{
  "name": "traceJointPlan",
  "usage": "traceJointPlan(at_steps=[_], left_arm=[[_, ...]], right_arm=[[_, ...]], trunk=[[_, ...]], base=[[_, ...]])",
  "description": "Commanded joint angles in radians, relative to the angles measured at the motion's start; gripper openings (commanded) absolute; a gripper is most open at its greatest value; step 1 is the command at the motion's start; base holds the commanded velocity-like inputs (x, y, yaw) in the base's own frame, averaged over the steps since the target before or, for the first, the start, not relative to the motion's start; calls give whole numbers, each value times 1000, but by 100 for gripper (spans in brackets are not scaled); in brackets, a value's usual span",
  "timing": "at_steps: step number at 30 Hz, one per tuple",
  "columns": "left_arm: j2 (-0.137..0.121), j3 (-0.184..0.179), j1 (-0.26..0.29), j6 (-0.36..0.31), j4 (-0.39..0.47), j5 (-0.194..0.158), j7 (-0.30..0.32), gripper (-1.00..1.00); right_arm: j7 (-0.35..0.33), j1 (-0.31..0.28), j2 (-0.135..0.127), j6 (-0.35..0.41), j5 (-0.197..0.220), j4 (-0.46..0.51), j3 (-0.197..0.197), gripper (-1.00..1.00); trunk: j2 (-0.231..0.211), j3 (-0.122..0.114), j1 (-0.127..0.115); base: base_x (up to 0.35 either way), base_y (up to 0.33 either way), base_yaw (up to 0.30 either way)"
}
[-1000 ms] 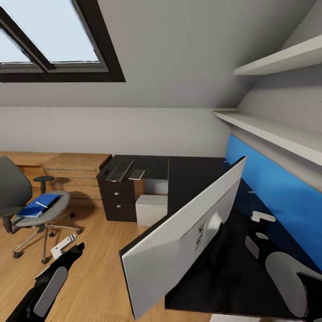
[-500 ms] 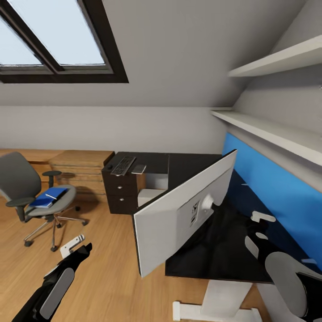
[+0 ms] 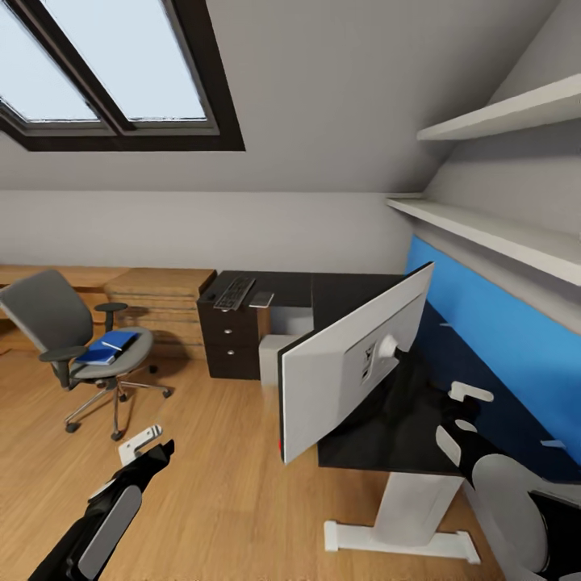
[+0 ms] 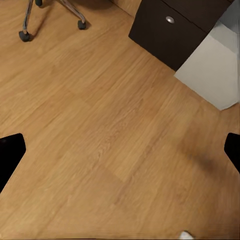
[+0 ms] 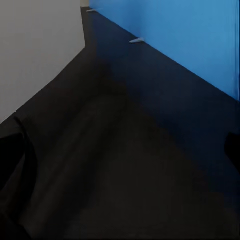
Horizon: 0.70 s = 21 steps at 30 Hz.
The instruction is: In the bedroom, organize the workspace by keeping the computer under the desk, ensuring the monitor is on the desk, placing the keyboard on the desk next to the monitor, placing the mouse on the desk next to the keyboard, moving the folder from the swivel chair onto the desk next to the mouse, stacking the notebook on top of the folder with the pen on top of the notebook, and positioning the swivel chair next to the desk.
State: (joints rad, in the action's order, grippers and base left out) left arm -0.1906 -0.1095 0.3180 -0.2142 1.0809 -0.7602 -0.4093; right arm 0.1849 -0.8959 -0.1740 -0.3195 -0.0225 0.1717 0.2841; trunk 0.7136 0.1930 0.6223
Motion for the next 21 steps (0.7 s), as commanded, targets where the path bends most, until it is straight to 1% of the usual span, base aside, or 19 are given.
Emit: traceJointPlan(at_steps=[1,3,6,11,13,15,17,19,21], left_arm=[[-1,-16,1,-1,2,-7,-9,100],[-1,-30,1,-1,2,-7,-10,100],[-1,-38,1,-1,2,-7,-10,100],[-1,-39,1,-1,2,-7,-8,100],[-1,-40,1,-1,2,-7,-8,100],[-1,-41,1,-1,2,-7,-8,100],[-1,-41,1,-2,2,-7,-8,100],[-1,-44,1,-3,2,-7,-8,100],[-1,-55,1,-4,1,-7,-8,100]], right_arm=[[15,-1,2,-4,-2,-1,1,100],[31,-1,4,-6,-2,-1,2,100],[40,-1,5,-6,-2,-2,3,100],[41,-1,6,-6,0,-5,1,100],[40,-1,12,-6,0,-7,0,100],[40,-1,23,-6,-2,-5,0,100],[40,-1,41,-8,-3,-4,0,100],[40,-1,44,-8,-3,-3,0,100],[41,-1,46,-8,-3,-3,0,100]], trunk=[[1,2,0],[1,2,0],[1,2,0],[1,2,0],[1,2,0],[1,2,0],[1,2,0],[1,2,0],[1,2,0]], base=[[-70,30,0],[-124,16,0],[-215,7,0],[-309,19,0],[-320,84,0],[-306,140,0],[-284,185,0],[-269,204,0],[-259,208,0]])
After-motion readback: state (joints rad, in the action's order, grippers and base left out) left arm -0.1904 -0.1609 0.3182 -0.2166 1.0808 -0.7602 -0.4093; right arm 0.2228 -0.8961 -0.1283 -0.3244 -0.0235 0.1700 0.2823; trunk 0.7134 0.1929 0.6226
